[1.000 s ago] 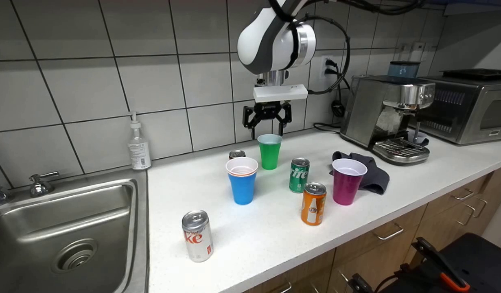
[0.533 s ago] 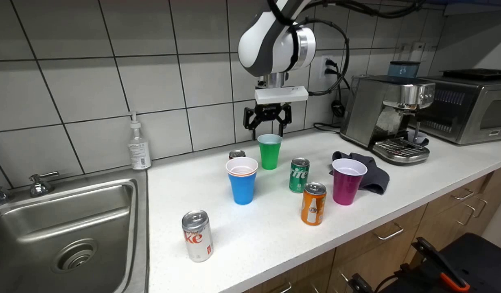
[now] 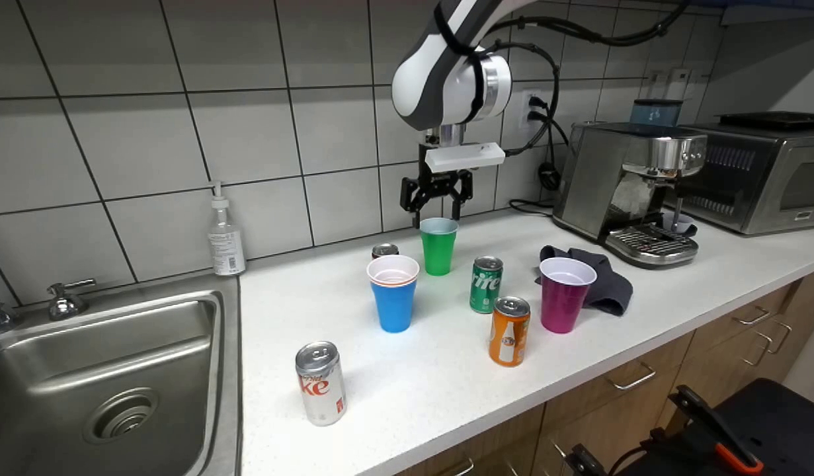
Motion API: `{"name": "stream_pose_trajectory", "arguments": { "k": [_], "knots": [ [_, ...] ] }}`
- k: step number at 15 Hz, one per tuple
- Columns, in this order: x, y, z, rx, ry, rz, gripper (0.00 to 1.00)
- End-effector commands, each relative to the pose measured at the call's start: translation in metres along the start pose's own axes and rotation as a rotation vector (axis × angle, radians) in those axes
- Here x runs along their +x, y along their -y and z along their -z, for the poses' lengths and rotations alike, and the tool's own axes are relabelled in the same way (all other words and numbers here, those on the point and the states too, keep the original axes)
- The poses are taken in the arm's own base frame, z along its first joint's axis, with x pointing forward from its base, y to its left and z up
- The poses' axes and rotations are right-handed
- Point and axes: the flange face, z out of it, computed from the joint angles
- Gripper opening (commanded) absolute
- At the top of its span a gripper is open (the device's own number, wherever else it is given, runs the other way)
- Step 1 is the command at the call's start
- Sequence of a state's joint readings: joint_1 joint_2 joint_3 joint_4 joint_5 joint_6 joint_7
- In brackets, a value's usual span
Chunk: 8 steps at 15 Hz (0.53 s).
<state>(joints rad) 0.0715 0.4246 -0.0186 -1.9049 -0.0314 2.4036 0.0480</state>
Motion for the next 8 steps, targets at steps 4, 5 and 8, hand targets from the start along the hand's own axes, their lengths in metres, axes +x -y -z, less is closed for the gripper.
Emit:
{"name": "stream_pose_trajectory", "arguments": {
  "k": [4,5,8],
  "knots": [
    [0.029,-0.007,-0.005,0.039,-0.038,0.117,1.0],
    [0.031,-0.006,-0.006,0.041,-0.038,0.126,1.0],
    [0.035,-0.002,-0.013,0.046,-0.034,0.139,1.0]
  ]
}}
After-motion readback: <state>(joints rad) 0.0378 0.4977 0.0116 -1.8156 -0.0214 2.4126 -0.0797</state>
